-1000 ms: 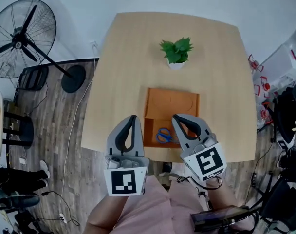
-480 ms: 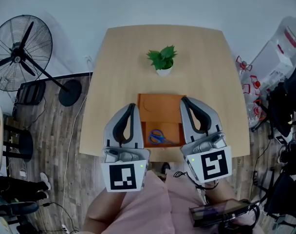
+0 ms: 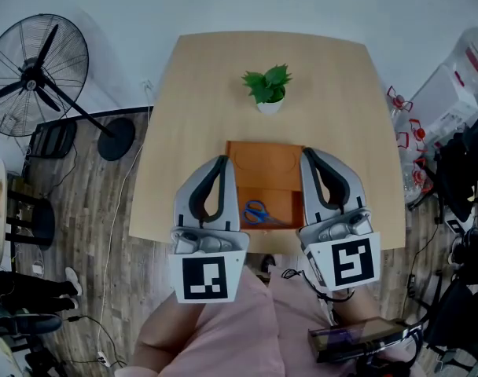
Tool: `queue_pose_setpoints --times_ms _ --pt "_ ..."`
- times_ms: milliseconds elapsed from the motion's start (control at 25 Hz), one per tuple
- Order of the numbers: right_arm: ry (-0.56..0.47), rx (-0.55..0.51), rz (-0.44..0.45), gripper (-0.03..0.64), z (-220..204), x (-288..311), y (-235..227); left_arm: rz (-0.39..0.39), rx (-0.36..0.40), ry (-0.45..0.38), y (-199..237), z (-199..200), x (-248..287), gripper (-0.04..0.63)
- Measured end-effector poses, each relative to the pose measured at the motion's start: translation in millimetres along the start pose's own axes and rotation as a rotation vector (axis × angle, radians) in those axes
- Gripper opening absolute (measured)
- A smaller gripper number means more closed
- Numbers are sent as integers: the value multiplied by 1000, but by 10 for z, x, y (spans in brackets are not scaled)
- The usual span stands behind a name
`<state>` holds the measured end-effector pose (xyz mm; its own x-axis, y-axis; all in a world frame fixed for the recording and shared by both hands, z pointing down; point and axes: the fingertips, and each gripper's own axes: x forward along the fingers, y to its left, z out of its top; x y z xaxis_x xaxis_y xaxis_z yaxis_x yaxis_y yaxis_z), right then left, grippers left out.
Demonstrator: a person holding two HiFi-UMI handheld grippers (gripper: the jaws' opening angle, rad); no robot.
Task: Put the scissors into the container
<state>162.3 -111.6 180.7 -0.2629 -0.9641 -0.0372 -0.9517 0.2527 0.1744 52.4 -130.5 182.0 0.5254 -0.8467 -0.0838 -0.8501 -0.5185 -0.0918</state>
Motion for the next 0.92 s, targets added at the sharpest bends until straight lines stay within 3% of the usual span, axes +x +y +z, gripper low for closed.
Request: queue_pose_setpoints --times_ms 920 --pt "5 19 33 0 -62 136 97 5 -5 15 97 -77 52 5"
